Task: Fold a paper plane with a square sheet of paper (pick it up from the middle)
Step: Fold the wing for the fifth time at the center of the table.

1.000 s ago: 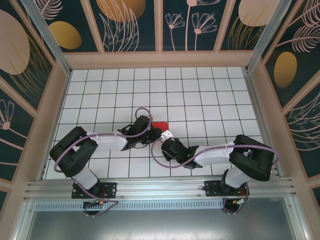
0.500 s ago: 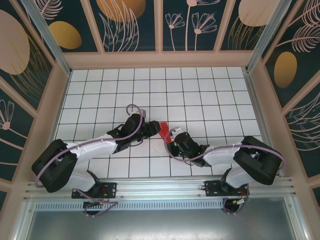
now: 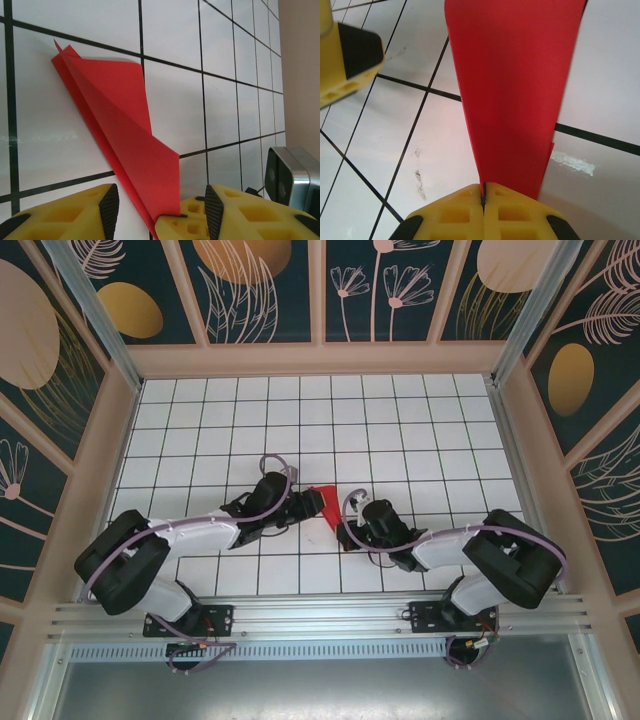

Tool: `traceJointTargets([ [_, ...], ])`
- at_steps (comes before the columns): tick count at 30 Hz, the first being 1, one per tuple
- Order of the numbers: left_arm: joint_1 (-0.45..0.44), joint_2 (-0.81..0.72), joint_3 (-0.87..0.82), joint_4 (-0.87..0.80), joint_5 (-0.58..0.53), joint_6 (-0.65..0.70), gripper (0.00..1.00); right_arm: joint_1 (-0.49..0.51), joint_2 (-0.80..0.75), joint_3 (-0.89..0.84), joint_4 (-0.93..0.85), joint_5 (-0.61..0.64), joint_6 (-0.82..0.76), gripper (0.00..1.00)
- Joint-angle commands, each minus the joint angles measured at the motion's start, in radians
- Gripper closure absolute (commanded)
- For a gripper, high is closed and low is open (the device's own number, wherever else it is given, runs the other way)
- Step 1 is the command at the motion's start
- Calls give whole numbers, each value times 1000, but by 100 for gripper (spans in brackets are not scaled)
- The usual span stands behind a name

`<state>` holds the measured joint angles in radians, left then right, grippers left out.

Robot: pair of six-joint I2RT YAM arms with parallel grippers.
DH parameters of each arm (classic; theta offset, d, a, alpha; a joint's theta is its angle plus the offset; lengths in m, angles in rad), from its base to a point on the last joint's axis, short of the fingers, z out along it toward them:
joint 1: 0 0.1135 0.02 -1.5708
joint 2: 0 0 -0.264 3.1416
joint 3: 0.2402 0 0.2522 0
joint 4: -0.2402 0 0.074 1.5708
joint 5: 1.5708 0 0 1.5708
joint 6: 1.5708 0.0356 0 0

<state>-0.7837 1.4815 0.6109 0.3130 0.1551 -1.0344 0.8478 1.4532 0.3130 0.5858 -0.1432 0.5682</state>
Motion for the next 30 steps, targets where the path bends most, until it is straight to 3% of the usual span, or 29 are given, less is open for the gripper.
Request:
traceJointTargets([
  [1, 6, 25, -7, 73, 59, -8, 50, -13, 29, -16, 64, -54, 71, 98],
  [13, 6, 130, 33, 154, 171, -15, 50, -19, 94, -13, 79, -57, 120, 98],
  [30, 6, 259, 105, 192, 192, 2, 50, -30, 93, -15, 81, -94, 139, 93],
])
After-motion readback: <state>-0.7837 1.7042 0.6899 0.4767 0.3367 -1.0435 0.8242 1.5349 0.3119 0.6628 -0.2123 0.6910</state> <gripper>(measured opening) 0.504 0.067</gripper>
